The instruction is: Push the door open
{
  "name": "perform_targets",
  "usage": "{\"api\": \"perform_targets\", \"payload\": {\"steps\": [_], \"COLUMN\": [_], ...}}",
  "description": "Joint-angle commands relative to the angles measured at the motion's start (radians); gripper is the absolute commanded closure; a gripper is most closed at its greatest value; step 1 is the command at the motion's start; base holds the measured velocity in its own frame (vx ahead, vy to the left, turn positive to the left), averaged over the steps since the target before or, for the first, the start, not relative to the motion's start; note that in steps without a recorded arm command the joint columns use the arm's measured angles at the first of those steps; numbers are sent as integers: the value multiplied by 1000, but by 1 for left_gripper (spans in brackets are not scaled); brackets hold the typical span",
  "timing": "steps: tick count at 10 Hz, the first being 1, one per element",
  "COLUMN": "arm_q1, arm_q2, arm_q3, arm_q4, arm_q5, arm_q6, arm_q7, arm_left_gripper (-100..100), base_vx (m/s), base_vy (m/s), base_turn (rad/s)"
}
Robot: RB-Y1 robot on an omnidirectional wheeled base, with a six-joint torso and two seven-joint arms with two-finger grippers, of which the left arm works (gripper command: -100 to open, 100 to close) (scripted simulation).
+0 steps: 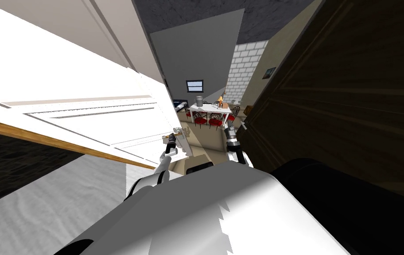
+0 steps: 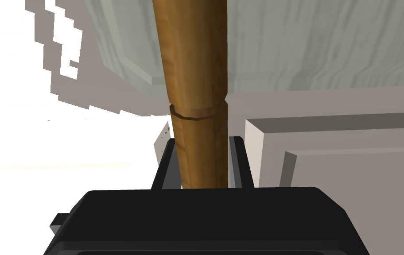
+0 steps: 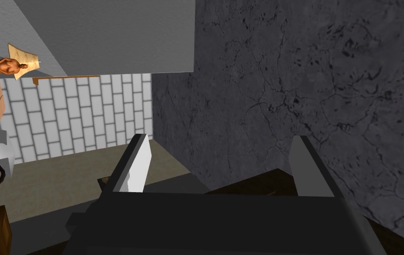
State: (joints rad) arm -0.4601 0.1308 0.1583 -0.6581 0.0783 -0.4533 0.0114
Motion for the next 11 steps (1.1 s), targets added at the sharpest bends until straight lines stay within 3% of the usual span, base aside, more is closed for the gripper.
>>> {"api": "perform_targets", "payload": {"steps": [1,11], "arm_q1": [-2,14], "arm_q2": [6,48], "arm_q3": [13,102], "arm_q4": [2,10], "arm_q5": [4,35], "arm_q6": [0,-4], "arm_q7": [-5,-33], "arm_left_gripper": [100,100], "base_vx": [154,183], "base_vy": [-50,-70], "base_turn": [48,50]}}
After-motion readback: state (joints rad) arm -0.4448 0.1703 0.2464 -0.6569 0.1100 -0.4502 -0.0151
